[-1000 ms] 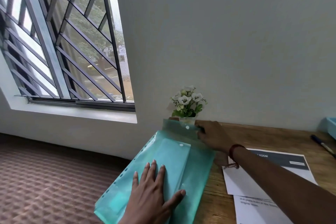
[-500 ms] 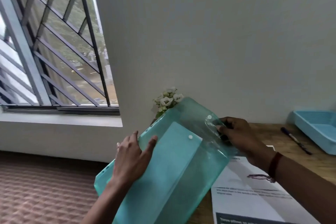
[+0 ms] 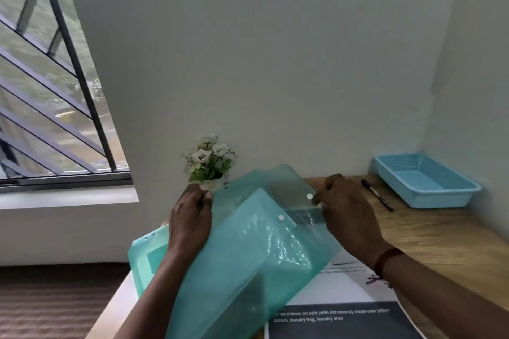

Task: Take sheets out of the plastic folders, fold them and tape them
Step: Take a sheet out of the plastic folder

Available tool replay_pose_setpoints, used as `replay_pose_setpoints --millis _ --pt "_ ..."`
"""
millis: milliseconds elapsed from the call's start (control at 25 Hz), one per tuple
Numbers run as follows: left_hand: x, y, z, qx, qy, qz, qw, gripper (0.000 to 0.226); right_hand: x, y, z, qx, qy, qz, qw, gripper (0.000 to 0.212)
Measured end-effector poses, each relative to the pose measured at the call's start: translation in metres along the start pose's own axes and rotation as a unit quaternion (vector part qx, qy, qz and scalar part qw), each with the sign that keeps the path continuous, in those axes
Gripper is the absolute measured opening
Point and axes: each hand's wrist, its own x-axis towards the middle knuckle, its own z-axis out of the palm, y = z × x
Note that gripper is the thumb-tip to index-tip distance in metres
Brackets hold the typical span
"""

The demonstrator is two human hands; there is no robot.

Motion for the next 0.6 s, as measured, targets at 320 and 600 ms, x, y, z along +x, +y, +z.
replay_pose_setpoints --millis 320,600 --pt "-0.018 0.0 0.014 -0.056 0.017 -0.01 0.998 0.029 0.016 -0.017 0.005 0.13 -0.154 0.097 0.975 0.019" --pt "-0.017 -0.013 0.025 -0.067 0.023 -0.006 0.997 0.026 0.023 -0.023 0.002 0.316 -0.242 0.23 0.888 0.006"
